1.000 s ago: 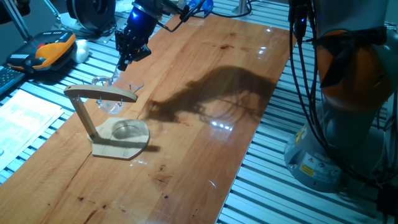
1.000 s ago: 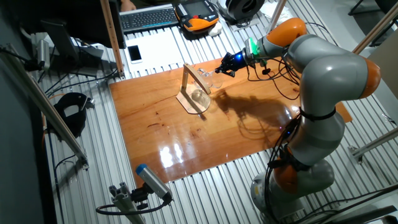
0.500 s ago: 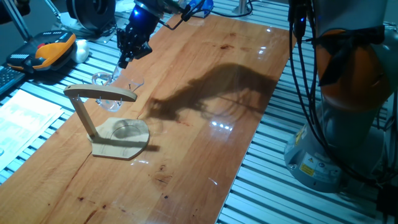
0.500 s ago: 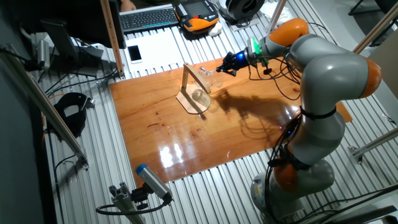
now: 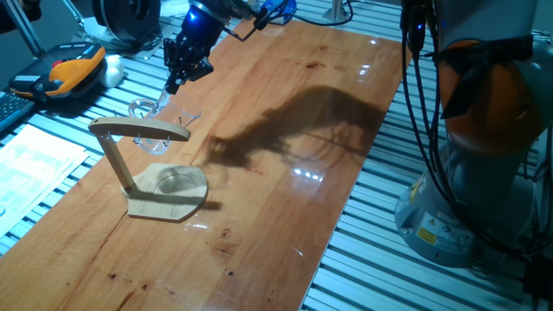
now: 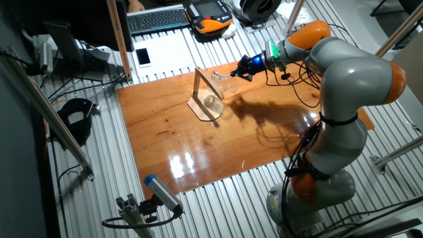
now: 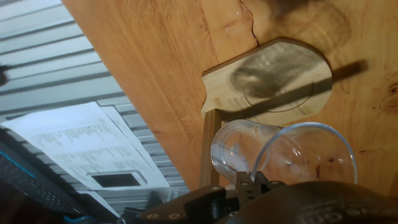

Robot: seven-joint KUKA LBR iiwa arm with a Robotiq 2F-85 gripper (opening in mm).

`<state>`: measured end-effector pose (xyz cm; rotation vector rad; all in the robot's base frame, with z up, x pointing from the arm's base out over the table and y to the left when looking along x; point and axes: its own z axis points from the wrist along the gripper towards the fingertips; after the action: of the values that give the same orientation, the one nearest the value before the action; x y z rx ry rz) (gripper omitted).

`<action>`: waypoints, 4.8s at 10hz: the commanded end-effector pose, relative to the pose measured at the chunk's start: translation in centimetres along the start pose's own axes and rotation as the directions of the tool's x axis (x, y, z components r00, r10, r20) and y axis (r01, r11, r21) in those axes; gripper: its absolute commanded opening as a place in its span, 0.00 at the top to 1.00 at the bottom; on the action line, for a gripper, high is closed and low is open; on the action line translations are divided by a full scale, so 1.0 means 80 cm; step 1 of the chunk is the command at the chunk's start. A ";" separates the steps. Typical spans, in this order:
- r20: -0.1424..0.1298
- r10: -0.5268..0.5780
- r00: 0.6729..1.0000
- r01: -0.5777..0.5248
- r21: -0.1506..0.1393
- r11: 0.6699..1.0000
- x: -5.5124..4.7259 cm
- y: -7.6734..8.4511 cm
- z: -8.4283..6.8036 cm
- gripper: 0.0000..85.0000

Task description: Put the cup on the cup rack

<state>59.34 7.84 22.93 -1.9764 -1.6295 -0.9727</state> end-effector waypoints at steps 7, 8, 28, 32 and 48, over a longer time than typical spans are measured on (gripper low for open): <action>0.040 -0.096 0.995 0.097 -0.015 0.995 0.001 -0.002 0.002 1.00; 0.044 -0.105 0.993 0.106 -0.019 0.994 0.001 -0.002 0.003 1.00; 0.183 -0.114 0.976 0.133 -0.093 0.987 -0.002 0.002 0.012 0.40; 0.220 -0.119 0.968 0.137 -0.071 0.988 -0.005 0.005 0.010 0.20; 0.274 -0.841 0.467 0.603 0.597 0.529 -0.033 0.025 0.012 1.00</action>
<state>61.31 6.20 20.66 -1.6344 -2.6847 -0.1711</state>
